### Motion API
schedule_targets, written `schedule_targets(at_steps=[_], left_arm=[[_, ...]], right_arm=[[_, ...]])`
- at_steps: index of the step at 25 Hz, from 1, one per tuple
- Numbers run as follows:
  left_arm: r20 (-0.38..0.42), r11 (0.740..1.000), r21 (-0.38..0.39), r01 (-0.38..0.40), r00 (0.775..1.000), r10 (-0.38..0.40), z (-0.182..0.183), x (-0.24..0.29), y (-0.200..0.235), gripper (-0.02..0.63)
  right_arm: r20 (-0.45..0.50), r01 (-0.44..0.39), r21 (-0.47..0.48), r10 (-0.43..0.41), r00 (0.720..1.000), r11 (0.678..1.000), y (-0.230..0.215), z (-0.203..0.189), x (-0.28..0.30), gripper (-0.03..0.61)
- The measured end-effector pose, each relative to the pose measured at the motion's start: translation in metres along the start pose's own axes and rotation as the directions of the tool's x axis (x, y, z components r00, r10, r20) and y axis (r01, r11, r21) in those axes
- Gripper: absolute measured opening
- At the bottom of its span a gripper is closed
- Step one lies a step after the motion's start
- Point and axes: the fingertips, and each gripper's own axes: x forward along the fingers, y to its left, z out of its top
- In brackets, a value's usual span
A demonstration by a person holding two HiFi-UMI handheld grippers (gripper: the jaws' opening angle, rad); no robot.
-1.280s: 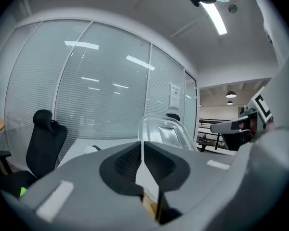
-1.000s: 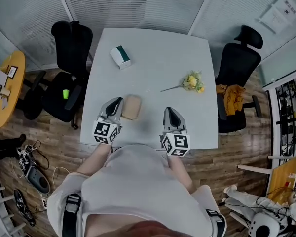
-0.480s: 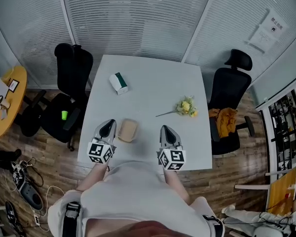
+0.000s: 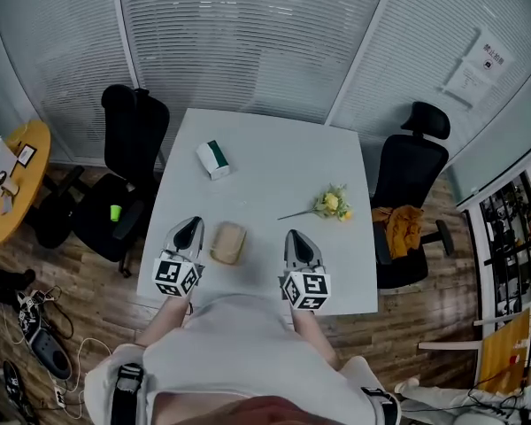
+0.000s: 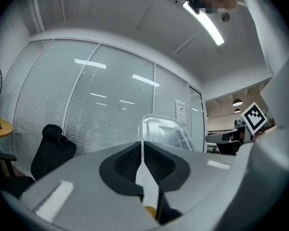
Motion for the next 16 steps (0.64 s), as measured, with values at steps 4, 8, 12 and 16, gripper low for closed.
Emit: schedule_targets(at_steps=[4, 8, 12, 16], left_arm=[[0.003, 1.0, -0.013, 0.004, 1.0, -0.004, -0.0009, 0.0013, 0.0002, 0.026], [-0.001, 1.0, -0.013, 0.009, 1.0, -0.009, -0.0021, -0.0006, -0.0027, 0.026], [-0.004, 1.0, -0.019, 0.009, 1.0, -0.01, -0.0045, -0.0008, -0.0005, 0.026], [0.002, 1.0, -0.021, 0.011, 1.0, -0.011, -0.0049, -0.0036, 0.0005, 0.026]], right_arm=[[-0.003, -0.005, -0.002, 0.005, 1.0, 1.0, -0.0005, -0.0004, 0.0016, 0.008], [-0.002, -0.007, -0.001, 0.007, 1.0, 1.0, 0.001, -0.0004, 0.0002, 0.008], [-0.004, -0.008, 0.002, 0.008, 1.0, 1.0, 0.0031, -0.0023, 0.0019, 0.008], [-0.003, -0.015, 0.0, 0.015, 1.0, 1.0, 0.0058, -0.0031, 0.0017, 0.008]])
